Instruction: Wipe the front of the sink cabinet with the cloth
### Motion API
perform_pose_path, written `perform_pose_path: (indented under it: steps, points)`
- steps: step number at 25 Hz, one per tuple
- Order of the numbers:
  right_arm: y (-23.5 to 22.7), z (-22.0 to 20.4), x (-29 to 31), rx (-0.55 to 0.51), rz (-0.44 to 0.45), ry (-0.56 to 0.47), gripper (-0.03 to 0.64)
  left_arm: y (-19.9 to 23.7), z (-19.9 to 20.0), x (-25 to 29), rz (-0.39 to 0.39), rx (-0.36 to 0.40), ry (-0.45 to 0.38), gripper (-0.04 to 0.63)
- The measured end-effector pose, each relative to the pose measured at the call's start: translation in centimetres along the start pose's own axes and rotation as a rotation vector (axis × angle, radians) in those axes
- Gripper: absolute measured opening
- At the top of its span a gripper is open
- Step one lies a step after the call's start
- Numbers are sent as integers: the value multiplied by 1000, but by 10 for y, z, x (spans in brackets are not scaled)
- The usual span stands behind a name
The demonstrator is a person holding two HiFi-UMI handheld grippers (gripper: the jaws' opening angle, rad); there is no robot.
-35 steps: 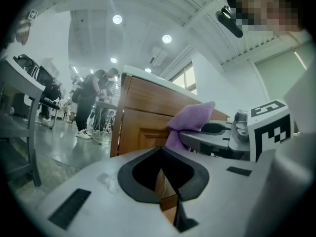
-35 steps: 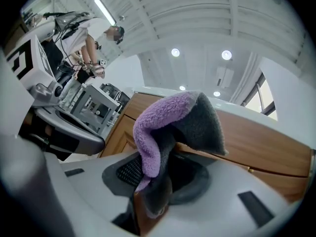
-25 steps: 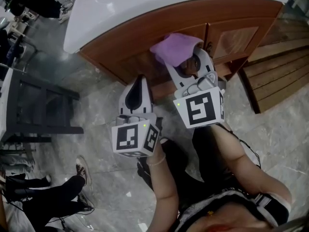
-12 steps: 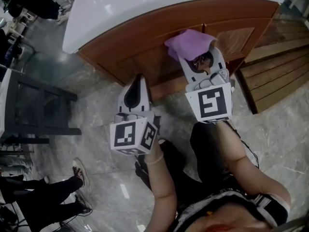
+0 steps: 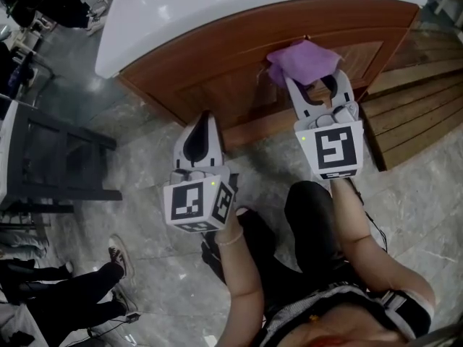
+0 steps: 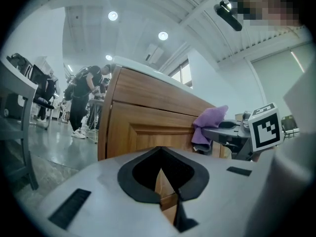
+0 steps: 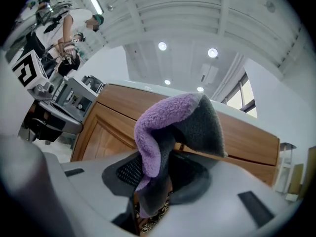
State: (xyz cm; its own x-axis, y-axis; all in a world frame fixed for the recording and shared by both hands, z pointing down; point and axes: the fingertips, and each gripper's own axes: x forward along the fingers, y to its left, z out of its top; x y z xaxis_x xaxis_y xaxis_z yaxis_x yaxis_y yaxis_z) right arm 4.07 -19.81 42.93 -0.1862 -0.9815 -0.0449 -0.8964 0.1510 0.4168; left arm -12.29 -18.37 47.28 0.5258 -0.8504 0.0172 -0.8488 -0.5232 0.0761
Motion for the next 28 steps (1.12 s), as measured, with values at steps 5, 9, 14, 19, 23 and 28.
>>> perform_pose_path:
  steps: [5,9,14,19,23,28]
  points:
    - [0,0,0,-7,-7,-9,169,4,-1,-2,6,-7,1,-3]
    - [1,0,1,-19,-5,-10,169,5,-1,-3,17,12,10,-3]
    - [5,2,-2,-73,-22,21,169,7,-1,-6,19,5,12,-3]
    - [52,10,-4,-116,99,19,169,27,-3,-16,116,80,51,-3]
    - [106,10,4,-129,203,0,169,40,-2,-28,139,37,37,-3]
    - [162,15,11,-120,320,-30,169,55,-2,-44,184,40,44,-3]
